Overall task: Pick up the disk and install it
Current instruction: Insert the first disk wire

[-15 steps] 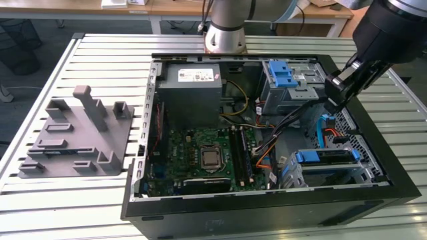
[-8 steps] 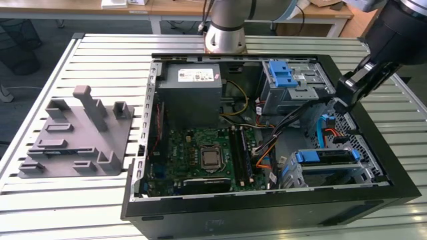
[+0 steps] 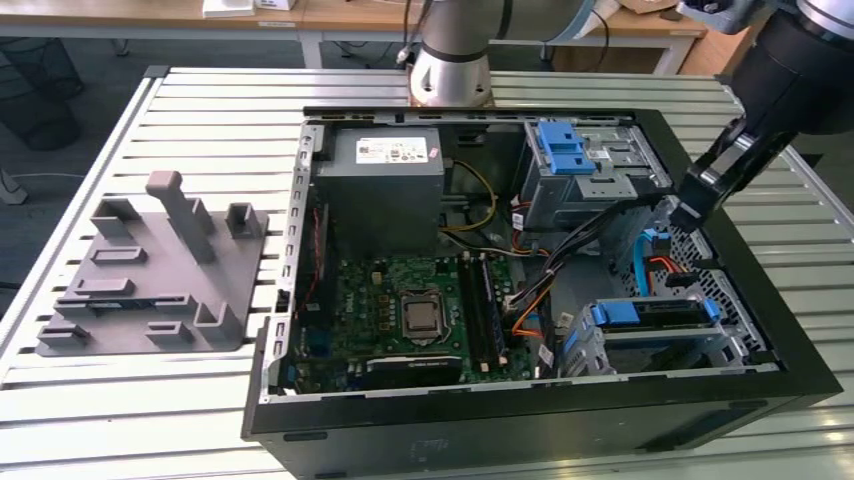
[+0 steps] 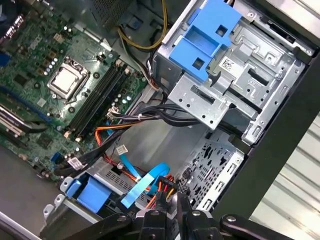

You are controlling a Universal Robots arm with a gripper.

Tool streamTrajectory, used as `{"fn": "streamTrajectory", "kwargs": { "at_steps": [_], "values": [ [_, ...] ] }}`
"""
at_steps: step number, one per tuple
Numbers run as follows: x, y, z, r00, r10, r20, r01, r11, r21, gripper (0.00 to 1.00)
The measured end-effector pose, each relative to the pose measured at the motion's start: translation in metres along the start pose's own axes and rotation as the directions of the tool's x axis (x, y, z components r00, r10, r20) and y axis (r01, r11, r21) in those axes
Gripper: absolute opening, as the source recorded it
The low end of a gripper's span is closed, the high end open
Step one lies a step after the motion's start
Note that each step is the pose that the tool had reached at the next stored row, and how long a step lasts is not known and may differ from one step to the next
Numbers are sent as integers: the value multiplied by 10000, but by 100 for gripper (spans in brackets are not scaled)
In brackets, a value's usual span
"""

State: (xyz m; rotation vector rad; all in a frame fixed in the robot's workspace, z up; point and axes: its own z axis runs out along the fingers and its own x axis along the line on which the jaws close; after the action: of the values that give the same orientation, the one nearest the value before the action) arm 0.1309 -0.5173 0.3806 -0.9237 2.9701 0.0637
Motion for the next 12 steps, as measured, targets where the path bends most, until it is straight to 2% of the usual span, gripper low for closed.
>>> {"fn": "streamTrajectory", "kwargs": {
  "at_steps": [2,5,8,12],
  "values": [
    [1,-2,1,10000,-86,34,86,9999,96,24],
    [2,-3,5,9997,-243,-34,244,9993,285,24],
    [3,-3,17,9973,-736,-64,737,9968,297,24],
    [4,-4,34,9892,-1464,-82,1466,9888,268,24]
  ]
}}
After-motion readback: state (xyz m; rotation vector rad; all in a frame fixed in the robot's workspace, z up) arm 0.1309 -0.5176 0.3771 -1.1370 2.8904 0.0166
